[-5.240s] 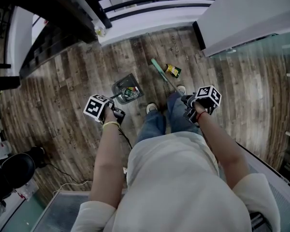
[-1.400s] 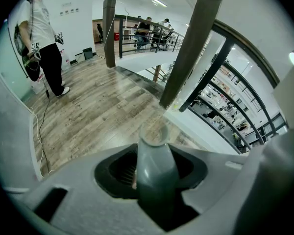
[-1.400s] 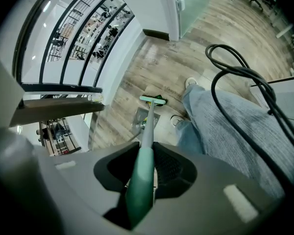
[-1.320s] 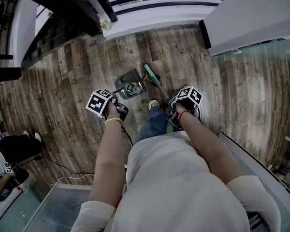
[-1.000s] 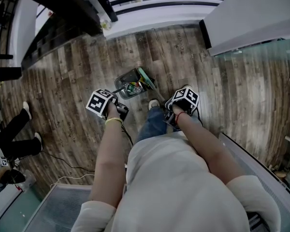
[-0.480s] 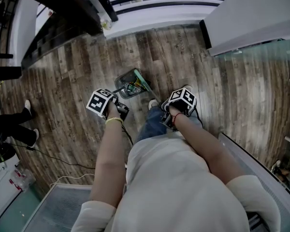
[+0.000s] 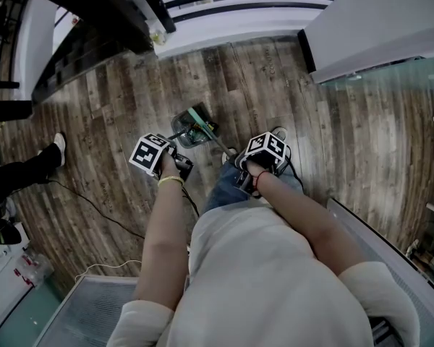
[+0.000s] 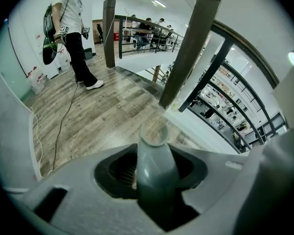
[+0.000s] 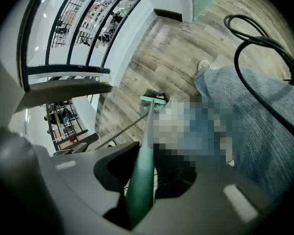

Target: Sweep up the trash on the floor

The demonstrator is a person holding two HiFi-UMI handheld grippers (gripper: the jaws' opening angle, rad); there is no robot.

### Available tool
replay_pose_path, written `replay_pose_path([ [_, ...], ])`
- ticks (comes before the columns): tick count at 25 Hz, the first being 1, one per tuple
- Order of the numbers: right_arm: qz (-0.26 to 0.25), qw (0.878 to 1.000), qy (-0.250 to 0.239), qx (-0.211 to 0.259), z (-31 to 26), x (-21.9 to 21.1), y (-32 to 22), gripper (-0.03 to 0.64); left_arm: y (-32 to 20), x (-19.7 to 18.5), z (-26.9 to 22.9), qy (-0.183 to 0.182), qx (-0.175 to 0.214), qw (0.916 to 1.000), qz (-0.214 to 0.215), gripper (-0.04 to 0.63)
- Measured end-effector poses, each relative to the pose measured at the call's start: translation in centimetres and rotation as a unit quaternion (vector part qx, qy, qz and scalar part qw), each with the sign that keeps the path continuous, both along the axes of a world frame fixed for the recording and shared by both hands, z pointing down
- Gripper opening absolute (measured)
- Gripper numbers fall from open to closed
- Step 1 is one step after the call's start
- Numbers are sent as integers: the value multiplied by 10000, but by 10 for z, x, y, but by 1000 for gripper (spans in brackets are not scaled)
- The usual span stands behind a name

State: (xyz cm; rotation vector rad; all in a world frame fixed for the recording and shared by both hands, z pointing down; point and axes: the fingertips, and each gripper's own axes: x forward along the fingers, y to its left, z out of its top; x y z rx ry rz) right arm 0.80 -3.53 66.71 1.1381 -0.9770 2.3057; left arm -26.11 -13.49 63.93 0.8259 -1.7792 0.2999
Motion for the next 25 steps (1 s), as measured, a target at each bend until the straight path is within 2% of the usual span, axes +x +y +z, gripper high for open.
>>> replay_pose_path([
  [3,-217,9997,54,80,-3,-1,1,95,0,0,0,0,-3,10000,-6,149],
  [10,-339,9993,-102,140,-14,4,9,95,1,-1,2,7,-2,10000,2,149],
  [20,-9,9989,-390,257,-38,32,18,95,2,-1,3,11,3,10000,19,149],
  [25,82,9985,-378,401,-47,44,14,95,4,-1,2,11,-11,10000,22,147],
])
